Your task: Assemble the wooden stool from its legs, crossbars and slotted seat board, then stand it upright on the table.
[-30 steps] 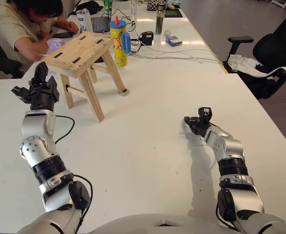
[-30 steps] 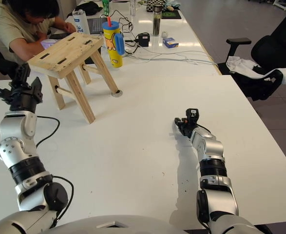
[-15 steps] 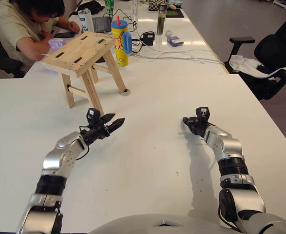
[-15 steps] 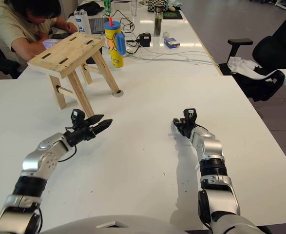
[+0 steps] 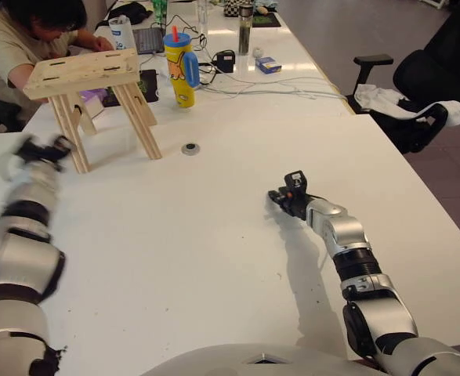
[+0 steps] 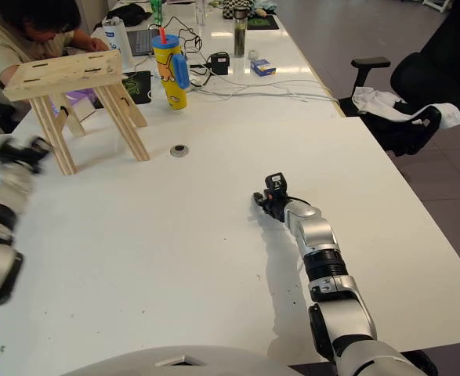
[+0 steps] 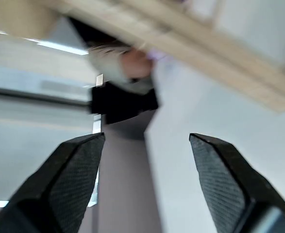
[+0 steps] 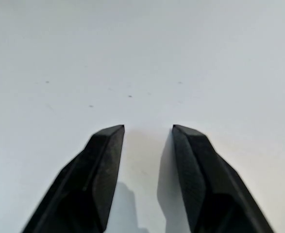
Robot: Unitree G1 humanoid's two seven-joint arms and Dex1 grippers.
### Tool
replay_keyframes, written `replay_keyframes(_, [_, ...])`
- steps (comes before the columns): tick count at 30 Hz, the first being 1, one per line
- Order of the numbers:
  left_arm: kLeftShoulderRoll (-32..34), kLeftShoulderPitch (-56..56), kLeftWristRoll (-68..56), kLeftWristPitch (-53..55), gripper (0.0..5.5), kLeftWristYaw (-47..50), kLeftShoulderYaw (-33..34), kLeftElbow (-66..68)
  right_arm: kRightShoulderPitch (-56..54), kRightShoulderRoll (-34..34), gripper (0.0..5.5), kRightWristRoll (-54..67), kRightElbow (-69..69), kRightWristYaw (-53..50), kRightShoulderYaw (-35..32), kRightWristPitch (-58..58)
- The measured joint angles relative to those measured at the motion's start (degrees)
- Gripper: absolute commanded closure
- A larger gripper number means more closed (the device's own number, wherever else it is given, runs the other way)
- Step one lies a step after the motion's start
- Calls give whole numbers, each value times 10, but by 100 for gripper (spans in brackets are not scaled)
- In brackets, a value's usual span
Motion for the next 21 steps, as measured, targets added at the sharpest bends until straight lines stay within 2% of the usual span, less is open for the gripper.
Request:
replay_keyframes(2, [14,-25,4,-19,227,13,20,5,0,6,368,0,-3,2,5,4])
replay_keyframes(5, [-26,0,-34,-59,227,13,79,11,0,11,368,0,-5,4,6,5])
replay_keyframes(9, [-119,78,-161,-173,227,0,213,-21,0,22,368,5,-10,-4,-12,-28])
replay_keyframes(12, [-192,144,-261,-247,227,-38,301,-97,0,27,368,20,-39,-23,-53,-64])
replay_keyframes(17, [-287,256,-308,-274,227,-44,320,-316,1,41,368,6,-52,-68,-62,-119])
replay_keyframes(21, [-380,322,-320,-208,227,-52,286,-485,-3,60,368,-37,-63,-130,-52,-171])
